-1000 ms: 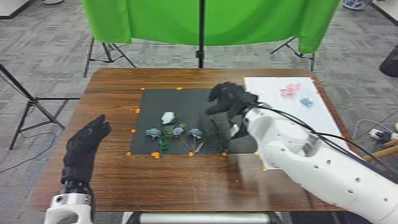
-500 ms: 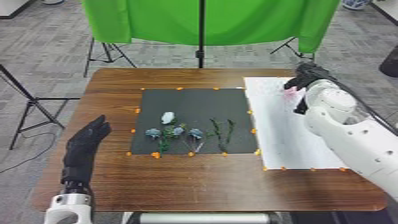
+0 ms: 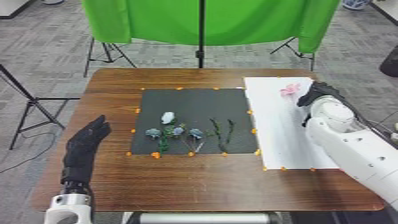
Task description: Arrange flowers
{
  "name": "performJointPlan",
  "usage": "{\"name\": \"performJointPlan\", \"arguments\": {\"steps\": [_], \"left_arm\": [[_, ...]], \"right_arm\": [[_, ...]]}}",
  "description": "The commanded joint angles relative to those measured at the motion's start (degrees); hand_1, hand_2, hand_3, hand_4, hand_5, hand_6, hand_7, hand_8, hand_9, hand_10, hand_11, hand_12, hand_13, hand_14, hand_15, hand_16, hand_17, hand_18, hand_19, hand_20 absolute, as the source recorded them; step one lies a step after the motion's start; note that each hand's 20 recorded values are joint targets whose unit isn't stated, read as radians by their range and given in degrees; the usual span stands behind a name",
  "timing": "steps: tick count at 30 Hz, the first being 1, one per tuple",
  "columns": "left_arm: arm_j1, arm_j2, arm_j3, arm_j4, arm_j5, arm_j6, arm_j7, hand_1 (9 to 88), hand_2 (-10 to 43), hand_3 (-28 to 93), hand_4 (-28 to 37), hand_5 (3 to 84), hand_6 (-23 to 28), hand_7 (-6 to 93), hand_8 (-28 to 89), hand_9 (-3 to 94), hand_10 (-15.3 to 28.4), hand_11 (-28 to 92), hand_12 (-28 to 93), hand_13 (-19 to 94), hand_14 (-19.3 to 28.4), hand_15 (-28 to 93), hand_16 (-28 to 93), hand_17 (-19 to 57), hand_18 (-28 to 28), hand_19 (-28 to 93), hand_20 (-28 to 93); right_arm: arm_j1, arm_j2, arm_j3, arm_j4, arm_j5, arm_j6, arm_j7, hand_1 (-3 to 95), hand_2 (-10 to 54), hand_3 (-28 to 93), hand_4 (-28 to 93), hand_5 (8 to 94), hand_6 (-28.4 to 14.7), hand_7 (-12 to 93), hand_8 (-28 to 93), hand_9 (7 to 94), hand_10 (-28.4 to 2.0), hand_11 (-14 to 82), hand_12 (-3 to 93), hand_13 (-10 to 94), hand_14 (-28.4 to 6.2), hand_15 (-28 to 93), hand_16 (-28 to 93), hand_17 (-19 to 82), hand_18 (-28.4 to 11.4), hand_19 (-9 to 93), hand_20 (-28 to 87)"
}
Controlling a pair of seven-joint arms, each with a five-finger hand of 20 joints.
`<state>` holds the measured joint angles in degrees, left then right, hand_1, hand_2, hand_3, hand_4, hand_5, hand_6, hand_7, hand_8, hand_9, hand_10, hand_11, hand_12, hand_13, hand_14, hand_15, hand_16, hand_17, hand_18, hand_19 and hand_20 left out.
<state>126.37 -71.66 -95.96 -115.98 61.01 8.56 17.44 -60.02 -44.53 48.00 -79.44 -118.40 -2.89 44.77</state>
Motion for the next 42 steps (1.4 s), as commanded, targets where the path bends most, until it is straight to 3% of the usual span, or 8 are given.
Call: {"name": "performJointPlan", "arguments": {"steps": [1,5,13,26,30,34,36,42], "left_arm": [[0.74,-0.53,0.19,-0.02,0.22,0.02,-0.37,24.0,-2.4,68,-25.0,44.4,2.9,10.6,-5,40.9,11.7,12,14,30,15.2,15,5,0.5,13.1,4,19],[0.84,-0.48,0.05,-0.03,0.19,0.18,-0.34,24.1,-2.2,68,-24.9,44.5,2.8,10.7,-5,41.0,11.7,12,14,30,15.2,15,5,0.5,13.1,4,19],[0.67,-0.50,0.34,0.09,0.30,-0.21,-0.33,24.0,-2.4,68,-24.6,44.5,2.8,10.7,-5,41.0,11.7,12,14,30,15.2,15,5,0.5,13.1,4,19],[0.69,-0.53,0.38,0.08,0.24,-0.22,-0.32,24.0,-2.5,68,-24.8,44.5,2.8,10.7,-5,40.9,11.7,12,14,30,15.2,15,5,0.5,13.1,4,19],[0.66,-0.45,0.30,0.10,0.27,-0.04,-0.25,24.0,-2.5,68,-24.8,44.6,2.8,10.7,-5,40.9,11.6,12,14,30,15.2,15,5,0.5,13.1,4,19],[0.48,-0.45,0.32,0.20,0.23,-0.23,-0.33,24.0,-2.5,68,-24.7,44.7,2.7,10.7,-5,41.0,11.6,12,14,30,15.2,15,5,0.5,13.1,4,19],[0.53,-0.44,0.32,0.19,0.28,-0.28,-0.33,24.0,-2.4,68,-24.7,44.7,2.8,10.7,-5,41.0,11.6,12,14,30,15.2,15,5,0.5,13.2,4,19],[0.36,-0.51,0.32,0.29,0.31,-0.41,-0.30,24.1,-2.5,68,-24.7,44.7,2.7,10.6,-5,41.0,11.6,12,14,30,15.2,15,5,0.5,13.1,4,19]], "right_arm": [[-1.70,-0.01,-2.61,1.24,-4.46,11.45,-2.92,54.1,-9.5,55,-17,69.4,-2.0,16,4,77.6,-12.7,17.6,27.9,87,-5.0,61,31,64,-11.6,93,52],[-2.71,1.20,-1.75,-3.91,-6.86,15.02,-4.94,61.9,-9.5,52,-17,78.9,-0.9,19,11,88.6,-9.4,12.6,37.5,90,-3.1,60,32,67,-10.8,93,54],[-0.09,3.22,-6.18,-17.18,-1.74,12.33,-19.44,62.2,-9.5,53,-17,79.7,-0.2,19,11,88.7,-9.3,12.4,38.8,91,-2.4,60,33,67,-10.7,93,56],[8.08,-0.30,-19.81,-16.15,-0.35,4.94,-26.94,60.3,-9.5,55,-19,77.6,1.6,22,9,88.0,-8.6,7.7,40.6,90,-2.0,61,33,65,-10.3,93,58],[7.84,-0.14,-19.84,-16.65,0.15,3.03,-26.24,58.9,-9.5,56,-19,73.0,1.0,21,9,83.0,-9.0,6.8,39.4,89,-2.1,61,33,65,-10.3,93,58],[7.52,-0.07,-19.42,-17.13,0.65,1.62,-26.31,53.9,-9.5,60,-20,65.4,0.2,19,6,72.1,-10.7,14.7,30.2,88,-2.0,61,33,64,-10.2,93,58],[7.37,-0.09,-18.95,-17.35,1.11,0.36,-26.64,48.0,-9.5,65,-20,62.0,-0.2,19,-7,66.4,-12.2,18.6,22.7,87,-2.4,62,33,63,-10.3,93,58],[7.10,0.16,-17.76,-18.11,0.95,-2.04,-26.52,44.0,-9.5,66,-20,58.7,-1.4,17,-8,62.6,-13.3,17.2,21.9,86,-2.9,62,32,62,-10.7,93,57]]}}
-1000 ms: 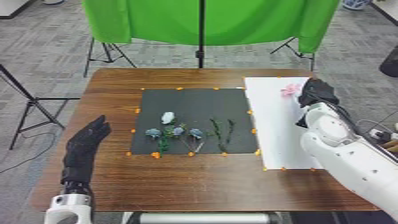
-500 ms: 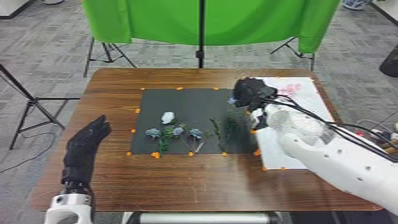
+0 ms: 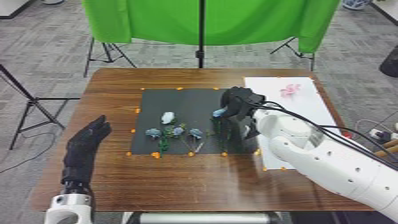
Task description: Arrange flowers
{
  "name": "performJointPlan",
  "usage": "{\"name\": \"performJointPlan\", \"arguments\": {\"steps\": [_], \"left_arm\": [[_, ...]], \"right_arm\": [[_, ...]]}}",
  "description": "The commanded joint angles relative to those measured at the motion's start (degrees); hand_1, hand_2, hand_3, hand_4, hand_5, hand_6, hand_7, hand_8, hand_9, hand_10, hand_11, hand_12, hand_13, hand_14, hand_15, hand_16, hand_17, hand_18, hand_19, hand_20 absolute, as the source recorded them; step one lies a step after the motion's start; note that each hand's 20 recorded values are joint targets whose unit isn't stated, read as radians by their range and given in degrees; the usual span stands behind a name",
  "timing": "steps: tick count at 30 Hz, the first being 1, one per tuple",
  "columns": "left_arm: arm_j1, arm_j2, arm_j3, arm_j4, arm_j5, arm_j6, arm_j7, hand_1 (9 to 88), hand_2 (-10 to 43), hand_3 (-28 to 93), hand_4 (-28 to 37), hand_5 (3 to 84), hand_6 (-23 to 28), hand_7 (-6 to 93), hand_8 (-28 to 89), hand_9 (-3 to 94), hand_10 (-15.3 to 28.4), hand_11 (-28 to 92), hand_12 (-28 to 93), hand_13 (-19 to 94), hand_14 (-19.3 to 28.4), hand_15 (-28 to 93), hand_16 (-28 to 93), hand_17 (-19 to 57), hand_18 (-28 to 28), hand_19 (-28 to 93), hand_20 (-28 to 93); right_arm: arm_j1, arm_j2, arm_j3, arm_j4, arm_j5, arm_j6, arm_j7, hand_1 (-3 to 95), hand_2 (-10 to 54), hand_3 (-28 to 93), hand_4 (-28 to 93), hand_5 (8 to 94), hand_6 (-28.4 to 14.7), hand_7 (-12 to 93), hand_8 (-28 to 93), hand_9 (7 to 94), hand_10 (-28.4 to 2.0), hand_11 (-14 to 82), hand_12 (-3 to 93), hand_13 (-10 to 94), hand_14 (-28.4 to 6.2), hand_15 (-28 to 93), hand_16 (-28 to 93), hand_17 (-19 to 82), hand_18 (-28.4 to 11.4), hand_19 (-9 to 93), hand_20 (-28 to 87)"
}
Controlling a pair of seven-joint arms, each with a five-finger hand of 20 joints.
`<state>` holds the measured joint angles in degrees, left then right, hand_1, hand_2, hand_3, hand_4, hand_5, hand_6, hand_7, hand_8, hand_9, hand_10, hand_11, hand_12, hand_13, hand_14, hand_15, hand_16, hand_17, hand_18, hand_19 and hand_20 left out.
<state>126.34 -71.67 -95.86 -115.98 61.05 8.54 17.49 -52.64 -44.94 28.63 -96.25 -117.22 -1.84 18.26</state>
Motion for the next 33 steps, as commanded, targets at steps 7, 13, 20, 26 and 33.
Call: {"name": "performJointPlan", "arguments": {"steps": [7,13,20,26,33], "left_arm": [[0.61,-0.51,0.16,0.18,0.22,-0.16,-0.34,24.2,-2.5,68,-24.7,44.7,2.8,10.6,-5,41.0,11.7,12,14,30,15.2,15,5,0.5,13.2,4,19],[0.49,-0.58,0.35,0.20,0.32,-0.11,-0.42,24.1,-2.5,68,-24.7,44.6,2.8,10.7,-5,41.0,11.7,12,14,30,15.3,15,5,0.5,13.1,4,19],[0.55,-0.53,0.32,0.14,0.30,-0.14,-0.42,24.2,-2.5,68,-24.7,44.7,2.7,10.7,-5,41.0,11.7,12,14,30,15.2,15,5,0.5,13.1,4,19],[0.57,-0.58,0.26,0.11,0.23,-0.22,-0.48,24.2,-2.4,68,-24.6,44.7,2.7,10.6,-5,40.9,11.6,12,14,30,15.2,15,5,0.5,13.1,4,19],[0.53,-0.53,0.24,0.11,0.21,-0.24,-0.41,24.1,-2.4,68,-24.6,44.6,2.7,10.7,-5,40.9,11.7,12,14,30,15.2,15,5,0.5,13.2,4,19]], "right_arm": [[-1.05,-0.39,8.29,2.28,-2.18,6.84,9.95,41.4,-9.5,66,-20,57.4,-1.9,15,-8,60.6,-14.7,15.0,21.5,84,-4.3,61,32,60,-11.7,93,55],[1.55,-1.38,10.50,11.54,-1.83,-0.88,18.04,38.0,-9.5,65,-18,45.8,-3.2,9,-6,49.5,-17.5,7.5,20.4,79,-6.9,60,30,56,-13.5,92,48],[2.15,-3.36,10.31,19.91,-0.41,-5.84,22.54,36.5,-9.5,64,-17,38.9,-3.5,6,-5,35.8,-21.4,2.5,15.3,78,-8.1,58,28,55,-14.3,91,43],[1.11,-3.83,8.20,23.73,-0.86,-0.83,22.42,37.9,-9.5,64,-18,39.7,-2.5,7,-5,38.4,-21.2,3.6,14.8,79,-7.9,57,27,56,-14.0,91,42],[-1.28,-2.57,5.14,24.09,-4.32,15.52,18.63,52.0,-9.5,63,-19,62.0,0.1,16,-6,69.0,-13.4,13.4,16.6,89,-3.9,56,29,63,-10.9,93,45]]}}
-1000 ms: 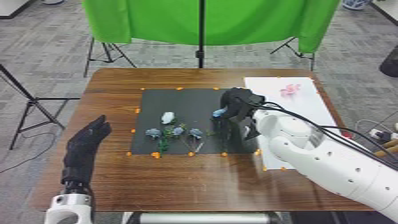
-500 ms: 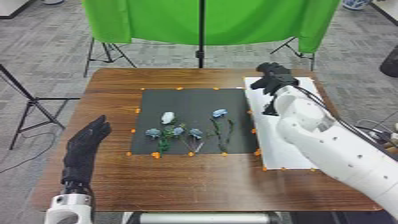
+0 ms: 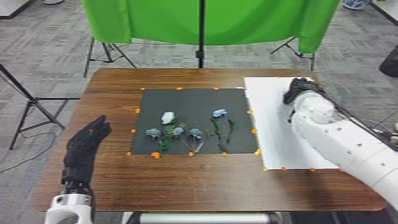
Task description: Arrange flowers
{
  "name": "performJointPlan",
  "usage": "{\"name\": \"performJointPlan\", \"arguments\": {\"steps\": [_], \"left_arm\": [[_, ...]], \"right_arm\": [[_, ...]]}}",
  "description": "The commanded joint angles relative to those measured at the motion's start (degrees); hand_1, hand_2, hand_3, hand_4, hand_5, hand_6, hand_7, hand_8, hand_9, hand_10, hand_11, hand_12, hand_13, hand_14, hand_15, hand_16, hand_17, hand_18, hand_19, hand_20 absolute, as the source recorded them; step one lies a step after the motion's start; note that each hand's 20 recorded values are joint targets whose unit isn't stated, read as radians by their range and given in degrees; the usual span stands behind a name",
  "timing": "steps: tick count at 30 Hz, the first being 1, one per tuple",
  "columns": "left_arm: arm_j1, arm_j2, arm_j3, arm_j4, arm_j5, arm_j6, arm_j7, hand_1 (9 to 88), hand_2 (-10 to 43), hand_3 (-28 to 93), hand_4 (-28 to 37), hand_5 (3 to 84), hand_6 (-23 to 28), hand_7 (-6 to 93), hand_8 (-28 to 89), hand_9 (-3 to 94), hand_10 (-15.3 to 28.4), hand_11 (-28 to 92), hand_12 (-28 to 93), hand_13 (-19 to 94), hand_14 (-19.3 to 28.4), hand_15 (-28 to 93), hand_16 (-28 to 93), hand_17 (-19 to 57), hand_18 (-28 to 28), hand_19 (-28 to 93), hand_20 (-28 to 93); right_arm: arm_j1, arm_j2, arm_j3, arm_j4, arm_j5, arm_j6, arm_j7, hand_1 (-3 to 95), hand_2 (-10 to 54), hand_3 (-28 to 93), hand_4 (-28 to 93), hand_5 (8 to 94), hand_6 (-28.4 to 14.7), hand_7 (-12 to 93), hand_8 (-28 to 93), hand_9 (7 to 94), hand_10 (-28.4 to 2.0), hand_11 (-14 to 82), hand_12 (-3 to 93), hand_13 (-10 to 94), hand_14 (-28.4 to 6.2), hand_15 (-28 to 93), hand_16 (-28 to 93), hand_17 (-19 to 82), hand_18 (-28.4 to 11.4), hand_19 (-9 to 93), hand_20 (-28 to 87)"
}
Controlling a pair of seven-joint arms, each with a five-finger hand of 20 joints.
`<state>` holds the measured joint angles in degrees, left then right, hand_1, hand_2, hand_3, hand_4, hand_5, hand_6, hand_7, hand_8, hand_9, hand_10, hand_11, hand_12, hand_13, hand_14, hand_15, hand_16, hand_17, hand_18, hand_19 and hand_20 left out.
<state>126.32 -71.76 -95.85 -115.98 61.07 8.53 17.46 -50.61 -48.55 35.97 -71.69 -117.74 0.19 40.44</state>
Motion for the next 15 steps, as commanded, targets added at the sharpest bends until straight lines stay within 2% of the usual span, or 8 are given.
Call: {"name": "performJointPlan", "arguments": {"steps": [1,2,3,5,11,15], "left_arm": [[0.55,-0.45,0.23,0.12,0.16,-0.36,-0.36,24.1,-2.5,68,-24.6,44.6,2.7,10.7,-5,40.9,11.7,12,14,30,15.2,15,5,0.5,13.2,4,19],[0.44,-0.42,0.24,0.15,0.25,-0.48,-0.44,24.1,-2.5,68,-24.6,44.7,2.8,10.7,-5,40.9,11.7,12,14,30,15.2,15,5,0.5,13.2,4,19],[0.39,-0.41,0.22,0.18,0.32,-0.62,-0.41,24.1,-2.5,68,-24.6,44.7,2.8,10.7,-5,40.9,11.7,12,14,30,15.2,15,5,0.5,13.2,4,19],[0.39,-0.44,0.22,0.23,0.29,-0.55,-0.33,24.1,-2.5,68,-24.7,44.7,2.8,10.6,-5,40.9,11.6,12,14,30,15.2,15,5,0.5,13.2,4,19],[0.44,-0.42,-0.01,0.31,0.21,-0.73,-0.50,24.1,-2.4,68,-24.6,44.7,2.8,10.6,-5,40.9,11.7,12,14,30,15.2,15,5,0.5,13.1,4,19],[0.38,-0.41,0.12,0.36,0.30,-0.92,-0.51,24.1,-2.4,68,-24.5,44.7,2.7,10.6,-5,41.0,11.7,12,14,30,15.3,15,5,0.5,13.1,4,19]], "right_arm": [[-4.25,1.65,-1.49,-1.84,-3.89,13.97,-4.05,53.6,-9.5,61,-19,63.5,0.1,17,-2,71.2,-12.9,13.1,18.1,89,-3.7,56,29,64,-10.8,93,45],[-5.45,2.44,-0.71,-3.55,-3.93,15.40,-4.46,60.3,-9.5,55,-18,74.6,-0.4,20,6,84.1,-10.4,8.5,28.5,92,-2.6,56,30,66,-10.0,93,48],[-7.20,3.13,1.05,-5.91,-4.00,16.16,-4.76,62.2,-9.5,54,-18,77.6,-0.6,21,8,87.9,-9.7,7.4,31.2,92,-2.3,56,30,67,-9.8,93,49],[-11.14,4.85,4.71,-11.98,-3.52,16.91,-5.21,62.9,-9.5,54,-18,78.9,-0.7,21,9,89.6,-9.5,7.2,32.4,93,-2.1,56,31,67,-9.7,93,50],[-23.01,8.52,13.11,-30.09,-1.56,13.30,-7.67,62.5,-9.5,55,-17,79.4,-0.8,20,10,90.0,-9.5,7.2,33.3,93,-1.8,56,32,68,-9.6,93,51],[-28.06,8.75,14.70,-36.32,0.02,11.82,-9.32,62.2,-9.5,55,-17,79.4,-0.8,20,10,90.3,-9.5,7.1,33.6,93,-1.7,56,32,68,-9.6,93,51]]}}
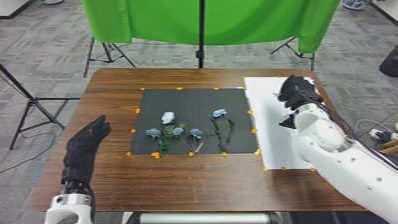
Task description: Arrange flowers
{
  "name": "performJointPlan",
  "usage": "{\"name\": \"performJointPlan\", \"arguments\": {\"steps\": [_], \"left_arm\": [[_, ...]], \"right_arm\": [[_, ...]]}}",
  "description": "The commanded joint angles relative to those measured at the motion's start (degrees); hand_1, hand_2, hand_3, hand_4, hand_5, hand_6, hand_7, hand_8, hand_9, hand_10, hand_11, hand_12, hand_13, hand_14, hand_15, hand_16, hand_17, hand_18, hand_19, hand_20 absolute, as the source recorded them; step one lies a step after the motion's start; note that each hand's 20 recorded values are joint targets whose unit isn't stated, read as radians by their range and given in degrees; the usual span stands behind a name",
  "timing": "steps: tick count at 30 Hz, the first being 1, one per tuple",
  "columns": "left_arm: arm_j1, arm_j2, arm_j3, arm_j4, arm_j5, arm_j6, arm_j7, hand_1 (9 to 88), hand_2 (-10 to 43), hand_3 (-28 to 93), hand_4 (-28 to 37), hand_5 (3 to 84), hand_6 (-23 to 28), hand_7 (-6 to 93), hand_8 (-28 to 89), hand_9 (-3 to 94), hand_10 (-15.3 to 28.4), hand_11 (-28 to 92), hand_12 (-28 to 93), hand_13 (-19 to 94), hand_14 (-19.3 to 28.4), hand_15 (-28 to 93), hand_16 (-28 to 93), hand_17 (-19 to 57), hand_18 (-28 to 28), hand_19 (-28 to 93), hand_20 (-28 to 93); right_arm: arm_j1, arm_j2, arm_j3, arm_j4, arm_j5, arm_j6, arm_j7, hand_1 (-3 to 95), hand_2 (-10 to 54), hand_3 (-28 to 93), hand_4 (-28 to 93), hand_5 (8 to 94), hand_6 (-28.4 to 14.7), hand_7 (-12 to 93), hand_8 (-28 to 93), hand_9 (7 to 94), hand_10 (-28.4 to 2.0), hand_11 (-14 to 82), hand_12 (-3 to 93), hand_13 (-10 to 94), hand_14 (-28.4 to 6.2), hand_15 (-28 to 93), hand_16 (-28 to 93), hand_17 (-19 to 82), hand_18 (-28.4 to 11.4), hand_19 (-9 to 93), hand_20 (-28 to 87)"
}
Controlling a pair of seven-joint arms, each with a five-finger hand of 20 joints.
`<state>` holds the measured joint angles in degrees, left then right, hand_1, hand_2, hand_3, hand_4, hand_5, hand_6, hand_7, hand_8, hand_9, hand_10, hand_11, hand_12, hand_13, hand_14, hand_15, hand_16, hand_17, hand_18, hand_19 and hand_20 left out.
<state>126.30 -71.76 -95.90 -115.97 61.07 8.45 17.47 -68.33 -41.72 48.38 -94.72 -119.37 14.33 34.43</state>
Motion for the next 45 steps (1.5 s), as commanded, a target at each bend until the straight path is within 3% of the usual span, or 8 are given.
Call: {"name": "performJointPlan", "arguments": {"steps": [1,17,20,24,32,37,41,45], "left_arm": [[0.37,-0.39,0.20,0.37,0.27,-0.90,-0.47,24.1,-2.4,68,-24.5,44.7,2.7,10.6,-5,41.0,11.7,11,14,30,15.3,15,5,0.5,13.1,4,19],[0.07,-0.39,0.33,0.47,0.30,-1.18,-0.80,24.1,-2.4,68,-24.4,44.5,2.7,10.5,-5,40.9,11.6,12,14,30,15.3,15,5,0.5,13.1,4,19],[0.00,-0.37,0.36,0.50,0.33,-1.25,-0.83,24.1,-2.4,68,-24.4,44.5,2.7,10.5,-5,40.9,11.6,12,14,30,15.2,15,5,0.5,13.1,4,19],[0.17,-0.49,0.30,0.43,0.32,-1.26,-0.91,24.0,-2.5,68,-24.4,44.6,2.8,10.5,-5,40.9,11.6,11,14,30,15.1,15,5,0.5,13.1,4,19],[0.00,-0.53,0.35,0.48,0.42,-1.29,-0.83,23.9,-2.8,68,-24.3,44.5,2.7,10.5,-5,40.8,11.6,11,14,30,15.2,15,5,0.5,13.2,4,19],[-0.09,-0.46,0.46,0.44,0.46,-1.37,-0.96,24.1,-2.7,68,-24.4,44.5,2.8,10.4,-5,40.8,11.7,11,14,30,15.2,15,5,0.4,13.2,4,19],[-0.02,-0.43,0.53,0.11,0.33,-1.39,-0.55,24.1,-2.7,68,-24.4,44.5,2.8,10.5,-5,40.8,11.8,11,14,30,15.2,15,5,0.4,13.2,4,19],[-0.31,-0.20,0.93,-0.01,0.25,-2.05,-0.47,24.2,-2.6,68,-24.5,44.8,2.8,10.6,-5,40.9,11.7,11,14,30,15.2,15,5,0.4,13.2,4,19]], "right_arm": [[-10.91,1.79,2.18,-14.10,1.82,-2.85,-3.63,62.2,-9.5,55,-17,79.5,-0.8,20,10,90.3,-9.5,7.1,33.7,93,-1.7,56,32,68,-9.6,93,51],[-13.21,0.22,1.73,-15.93,6.65,-5.22,-6.40,58.9,-9.5,51,-15,77.2,-1.3,19,9,86.1,-10.9,10.9,29.0,92,-2.1,56,33,67,-9.2,93,52],[-13.58,0.25,2.46,-16.24,7.27,-6.42,-6.59,52.5,-9.5,52,-14,74.5,-1.7,16,8,82.8,-13.1,18.0,19.6,92,-2.4,56,33,67,-9.1,93,51],[-13.90,0.35,2.94,-16.36,7.97,-7.61,-6.99,43.3,-9.5,61,-17,72.1,-1.7,16,-7,81.6,-13.8,18.1,18.2,92,-2.6,55,33,67,-9.3,93,50],[-14.85,0.07,5.40,-17.58,7.73,-9.02,-7.55,38.8,-9.5,60,-17,68.9,-2.9,14,-8,78.7,-14.4,16.6,17.7,92,-3.2,54,33,66,-9.7,93,49],[-21.35,-2.72,13.77,-19.34,14.30,6.33,-12.97,26.6,-8.4,61,-12,66.3,-3.5,13,-7,74.8,-16.0,15.6,18.2,88,-6.1,52,32,61,-12.7,92,45],[-29.91,-8.59,25.50,-20.68,35.64,8.74,-30.71,24.6,-4.4,65,-14,64.1,-3.0,14,-8,67.2,-16.9,12.4,17.7,67,-14.0,35,26,39,-17.3,69,37],[-38.00,-15.80,34.19,-21.77,51.36,2.58,-42.12,17.7,-2.7,71,-15,56.7,-2.1,13,-8,56.5,-15.7,7.4,15.4,45,-15.3,13,21,23,-14.7,17,30]]}}
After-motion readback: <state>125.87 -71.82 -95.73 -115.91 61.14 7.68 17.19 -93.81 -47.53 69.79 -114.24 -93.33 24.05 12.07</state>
